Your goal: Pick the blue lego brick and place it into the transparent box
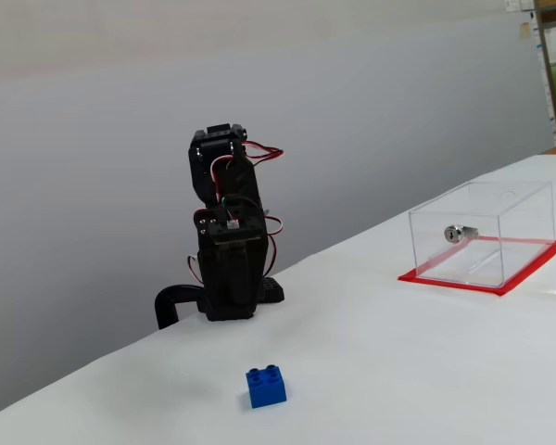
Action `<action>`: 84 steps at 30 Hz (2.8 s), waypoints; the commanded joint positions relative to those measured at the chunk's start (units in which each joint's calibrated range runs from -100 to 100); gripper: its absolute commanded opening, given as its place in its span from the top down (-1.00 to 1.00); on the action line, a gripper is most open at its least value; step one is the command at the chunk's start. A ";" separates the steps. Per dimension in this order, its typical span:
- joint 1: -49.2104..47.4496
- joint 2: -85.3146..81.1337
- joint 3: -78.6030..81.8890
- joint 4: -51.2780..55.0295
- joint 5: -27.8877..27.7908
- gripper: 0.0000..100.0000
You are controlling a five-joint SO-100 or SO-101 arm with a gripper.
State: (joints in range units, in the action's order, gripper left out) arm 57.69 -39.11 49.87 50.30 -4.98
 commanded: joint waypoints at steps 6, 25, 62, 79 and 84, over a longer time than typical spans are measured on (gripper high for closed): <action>-0.35 10.98 -15.96 -2.00 -2.69 0.56; -4.42 26.51 -22.38 -2.00 -2.48 0.38; -7.38 39.07 -21.93 -9.22 0.13 0.38; -7.38 41.95 -22.20 -9.31 -0.34 0.39; -7.38 41.95 -22.29 -9.31 -0.34 0.51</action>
State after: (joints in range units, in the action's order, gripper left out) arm 50.43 3.09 31.77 42.76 -5.47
